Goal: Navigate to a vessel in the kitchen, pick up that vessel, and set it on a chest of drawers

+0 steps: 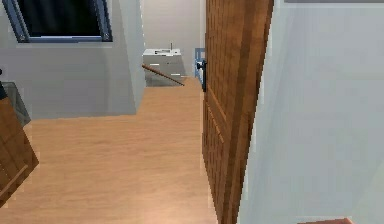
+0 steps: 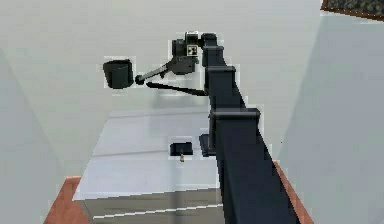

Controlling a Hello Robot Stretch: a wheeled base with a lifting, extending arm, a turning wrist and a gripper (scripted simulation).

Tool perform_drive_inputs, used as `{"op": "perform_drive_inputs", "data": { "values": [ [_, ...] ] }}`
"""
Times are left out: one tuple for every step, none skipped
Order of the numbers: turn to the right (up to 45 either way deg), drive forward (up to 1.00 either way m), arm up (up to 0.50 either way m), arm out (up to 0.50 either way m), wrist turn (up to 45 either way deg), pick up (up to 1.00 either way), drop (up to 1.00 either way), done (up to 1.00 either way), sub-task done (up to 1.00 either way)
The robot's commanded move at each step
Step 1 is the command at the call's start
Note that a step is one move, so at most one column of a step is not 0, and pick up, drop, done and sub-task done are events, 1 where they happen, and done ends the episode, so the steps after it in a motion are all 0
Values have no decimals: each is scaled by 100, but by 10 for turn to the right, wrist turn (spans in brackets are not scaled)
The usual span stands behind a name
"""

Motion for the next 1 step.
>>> {"op": "perform_drive_inputs", "data": {
  "values": [
    [0, 0, 0, 0, 240, 0, 0, 0, 0]
  ]
}}
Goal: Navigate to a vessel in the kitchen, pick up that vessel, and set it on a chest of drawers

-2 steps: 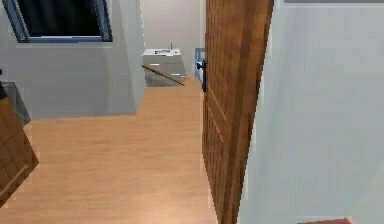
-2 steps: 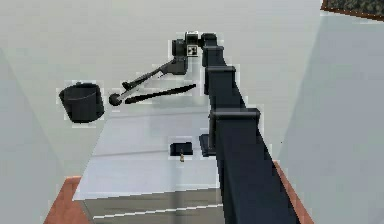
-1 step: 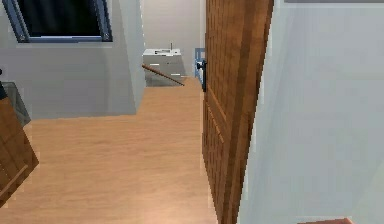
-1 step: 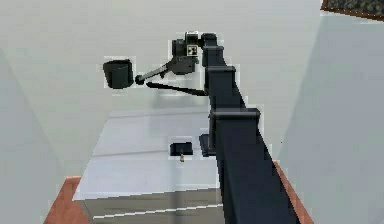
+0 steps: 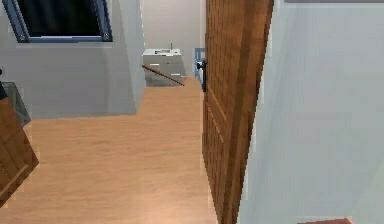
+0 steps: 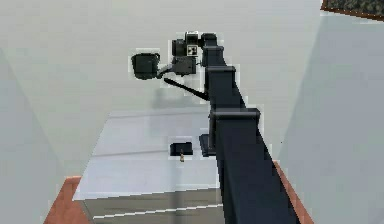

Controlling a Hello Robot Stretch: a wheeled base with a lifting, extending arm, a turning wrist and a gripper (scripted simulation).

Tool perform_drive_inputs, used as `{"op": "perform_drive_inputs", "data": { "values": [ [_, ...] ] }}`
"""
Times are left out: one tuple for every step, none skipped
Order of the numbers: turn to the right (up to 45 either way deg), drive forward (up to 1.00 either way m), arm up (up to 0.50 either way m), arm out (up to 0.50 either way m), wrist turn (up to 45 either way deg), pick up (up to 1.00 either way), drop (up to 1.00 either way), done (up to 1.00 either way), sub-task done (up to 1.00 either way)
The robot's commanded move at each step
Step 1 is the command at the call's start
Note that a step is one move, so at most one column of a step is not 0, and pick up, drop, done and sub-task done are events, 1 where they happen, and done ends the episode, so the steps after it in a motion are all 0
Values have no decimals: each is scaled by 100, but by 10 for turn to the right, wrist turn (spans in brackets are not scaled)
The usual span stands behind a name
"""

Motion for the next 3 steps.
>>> {"op": "perform_drive_inputs", "data": {
  "values": [
    [0, 0, -10, 0, 0, 0, 0, 0, 0],
    [0, 0, -32, 0, 0, 0, 0, 0, 0],
    [0, 0, 0, 0, 0, 0, 100, 0, 0]
  ]
}}
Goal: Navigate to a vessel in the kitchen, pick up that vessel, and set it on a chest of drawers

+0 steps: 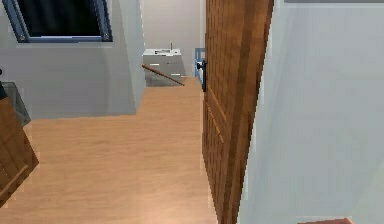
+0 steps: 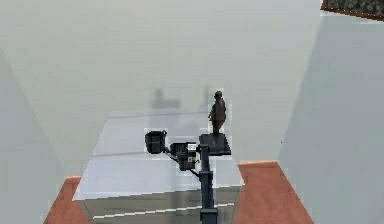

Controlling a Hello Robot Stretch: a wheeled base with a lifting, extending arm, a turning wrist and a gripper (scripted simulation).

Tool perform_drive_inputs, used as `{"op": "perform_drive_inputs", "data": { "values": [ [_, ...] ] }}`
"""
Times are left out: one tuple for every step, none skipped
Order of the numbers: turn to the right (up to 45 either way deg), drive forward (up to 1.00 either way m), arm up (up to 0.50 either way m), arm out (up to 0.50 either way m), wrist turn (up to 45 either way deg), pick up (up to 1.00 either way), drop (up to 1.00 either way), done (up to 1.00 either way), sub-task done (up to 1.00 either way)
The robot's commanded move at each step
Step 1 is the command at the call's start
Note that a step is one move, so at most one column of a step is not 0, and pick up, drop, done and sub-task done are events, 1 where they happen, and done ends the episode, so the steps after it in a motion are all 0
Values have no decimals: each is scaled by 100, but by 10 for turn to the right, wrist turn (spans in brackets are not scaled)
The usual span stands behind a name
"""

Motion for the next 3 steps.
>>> {"op": "perform_drive_inputs", "data": {
  "values": [
    [0, 0, 10, 0, 0, 0, 0, 0, 0],
    [0, 0, 0, -8, 0, 0, 0, 0, 0],
    [0, 0, 0, 0, 0, 0, 0, 100, 0]
  ]
}}
